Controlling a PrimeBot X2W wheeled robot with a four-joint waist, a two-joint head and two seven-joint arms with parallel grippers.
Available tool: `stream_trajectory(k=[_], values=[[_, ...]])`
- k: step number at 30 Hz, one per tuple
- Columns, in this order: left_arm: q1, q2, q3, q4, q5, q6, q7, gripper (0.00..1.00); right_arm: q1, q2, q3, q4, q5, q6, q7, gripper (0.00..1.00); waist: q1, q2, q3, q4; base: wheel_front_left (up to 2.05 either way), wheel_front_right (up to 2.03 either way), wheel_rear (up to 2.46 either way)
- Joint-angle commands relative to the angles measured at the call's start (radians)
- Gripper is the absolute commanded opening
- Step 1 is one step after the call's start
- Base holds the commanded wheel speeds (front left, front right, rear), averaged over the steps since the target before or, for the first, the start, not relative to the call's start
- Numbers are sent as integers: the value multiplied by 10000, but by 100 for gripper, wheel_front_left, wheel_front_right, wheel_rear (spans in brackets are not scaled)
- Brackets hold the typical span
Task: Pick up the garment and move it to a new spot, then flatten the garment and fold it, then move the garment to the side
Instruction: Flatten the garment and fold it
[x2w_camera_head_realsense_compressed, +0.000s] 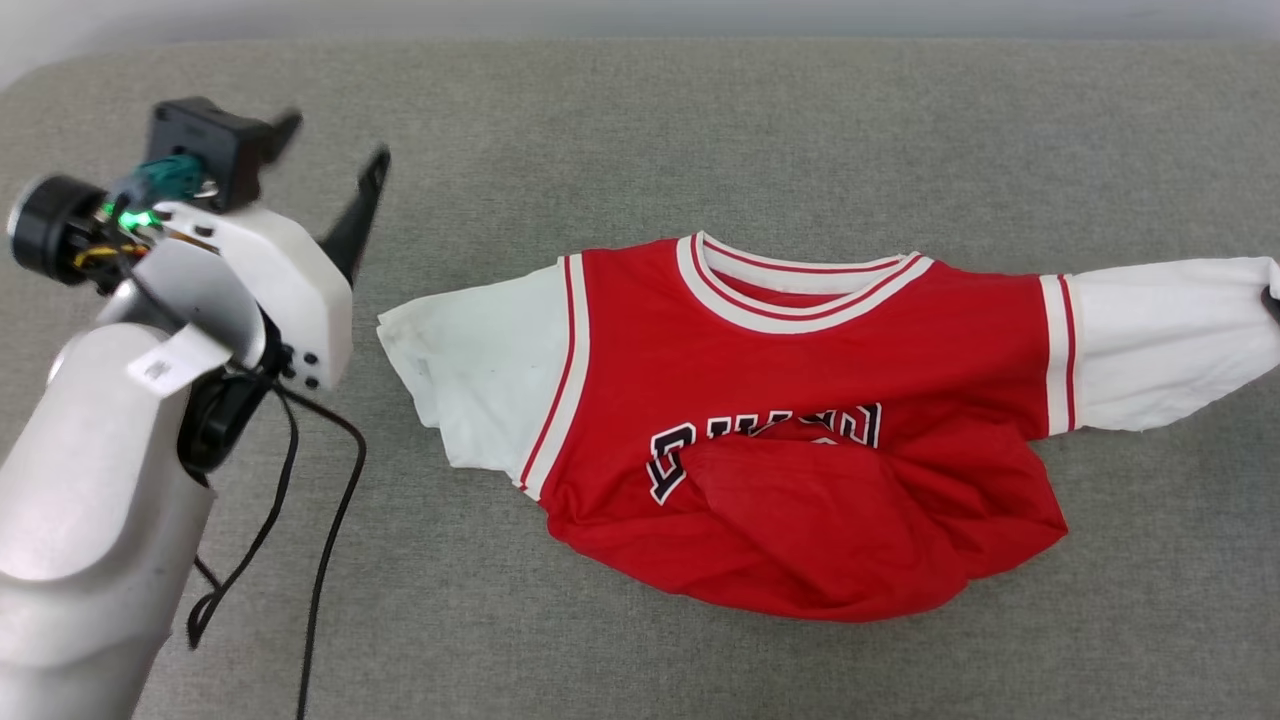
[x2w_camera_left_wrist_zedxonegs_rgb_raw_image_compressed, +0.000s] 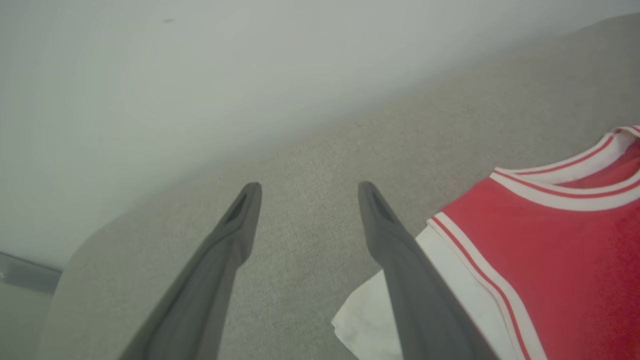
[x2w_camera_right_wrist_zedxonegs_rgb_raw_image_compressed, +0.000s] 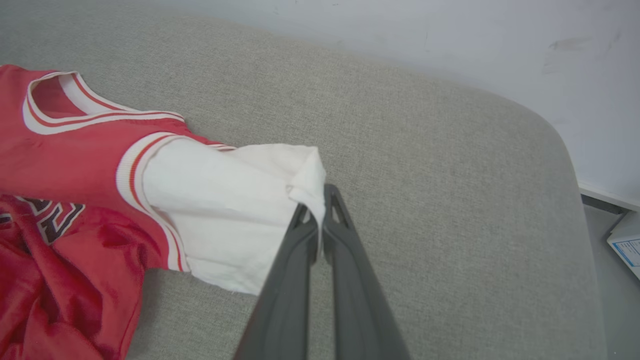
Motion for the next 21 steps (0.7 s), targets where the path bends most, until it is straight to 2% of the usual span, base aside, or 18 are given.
stream_trajectory(k=[1,5,11,16,21], values=[[-86,195,-334,85,-424,27,581,100,123,73,-67,-54,-73,-14,10,0,0,0,46,-69,0,0,0],[-728,1051,-1542,186,-2275,24,3119,100,220,217,-204,-253,-149,-14,70,0,0,0,215,-229,0,0,0],[-1551,1723,-2698,776,-3645,22,5167,100,-42,374,-129,-443,-194,-14,197,0,0,0,507,-471,0,0,0],[-2090,1893,-3385,1556,-4253,21,6304,100,-271,411,-23,-540,-148,-14,233,0,0,0,816,-667,0,0,0],[-2577,1902,-3950,2172,-4418,21,6493,100,-505,383,139,-586,-98,-14,196,0,0,0,1200,-867,0,0,0]])
